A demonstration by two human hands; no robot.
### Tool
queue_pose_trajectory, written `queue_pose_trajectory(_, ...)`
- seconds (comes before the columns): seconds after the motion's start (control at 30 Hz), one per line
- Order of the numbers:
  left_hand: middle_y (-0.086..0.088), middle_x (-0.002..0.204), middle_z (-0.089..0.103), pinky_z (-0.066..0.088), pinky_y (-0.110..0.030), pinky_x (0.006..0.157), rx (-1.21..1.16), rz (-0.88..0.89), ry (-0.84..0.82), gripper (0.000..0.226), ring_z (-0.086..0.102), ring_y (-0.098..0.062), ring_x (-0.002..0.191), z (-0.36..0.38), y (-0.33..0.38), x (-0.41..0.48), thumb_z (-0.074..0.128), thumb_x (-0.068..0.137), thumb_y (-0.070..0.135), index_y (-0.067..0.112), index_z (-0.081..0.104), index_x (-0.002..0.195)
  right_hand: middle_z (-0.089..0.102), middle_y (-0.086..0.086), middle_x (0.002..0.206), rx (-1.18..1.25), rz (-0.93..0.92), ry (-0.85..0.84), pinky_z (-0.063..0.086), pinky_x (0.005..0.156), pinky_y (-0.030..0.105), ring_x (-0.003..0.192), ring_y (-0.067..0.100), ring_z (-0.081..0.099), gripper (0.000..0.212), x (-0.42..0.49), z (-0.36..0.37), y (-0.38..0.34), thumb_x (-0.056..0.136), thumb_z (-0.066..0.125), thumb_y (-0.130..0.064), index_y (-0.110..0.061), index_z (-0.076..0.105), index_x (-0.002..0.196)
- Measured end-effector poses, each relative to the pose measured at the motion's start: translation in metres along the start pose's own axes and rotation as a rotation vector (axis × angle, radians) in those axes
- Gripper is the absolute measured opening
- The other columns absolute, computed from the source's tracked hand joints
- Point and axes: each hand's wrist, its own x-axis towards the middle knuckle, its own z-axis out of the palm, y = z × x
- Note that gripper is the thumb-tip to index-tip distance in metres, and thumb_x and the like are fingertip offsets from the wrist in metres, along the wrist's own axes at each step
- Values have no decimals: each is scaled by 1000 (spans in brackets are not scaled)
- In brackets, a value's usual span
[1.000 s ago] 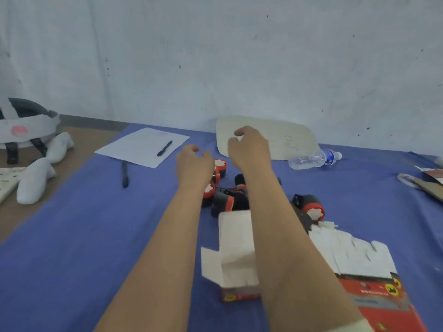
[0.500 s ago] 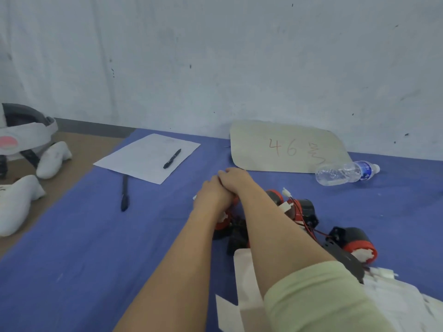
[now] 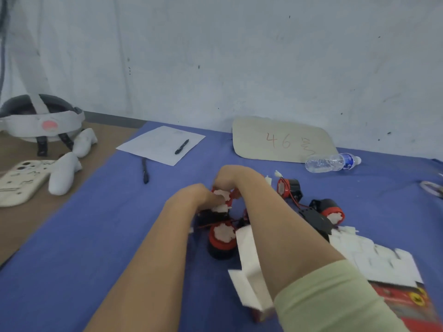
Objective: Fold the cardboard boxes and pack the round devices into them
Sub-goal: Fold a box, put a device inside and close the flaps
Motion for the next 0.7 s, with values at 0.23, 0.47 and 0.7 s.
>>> queue_pose_trajectory(0.23, -5, 97, 61, 44, -38, 98, -119, 33, -16, 34, 61, -25, 99, 34, -32, -80, 45, 94, 48, 16, 57, 89, 64, 12, 96, -23, -92, 30, 45, 70, 32, 87, 30, 56, 20, -81, 52, -27, 94, 44, -7, -3, 64, 93)
queue_pose_trajectory(0.47, -19, 80, 60, 41, -37, 63, -389, 39, 367, 16, 59, -32, 79, 68, -64, -135, 49, 87, 7, 0, 63, 83, 60, 14, 118, -31, -13, 300, 45, 79, 35, 105, 31, 58, 30, -117, 103, -24, 92, 53, -18, -8, 52, 120)
queue_pose_trajectory(0.7, 5, 98, 54, 42, -29, 79, -1151, 176, 854, 14, 54, -19, 96, 43, -48, -159, 49, 95, 21, 14, 52, 106, 37, 15, 144, 481, -288, 882, 32, 95, 31, 126, 30, 41, 63, -151, 65, -36, 97, 51, -29, -7, 21, 148)
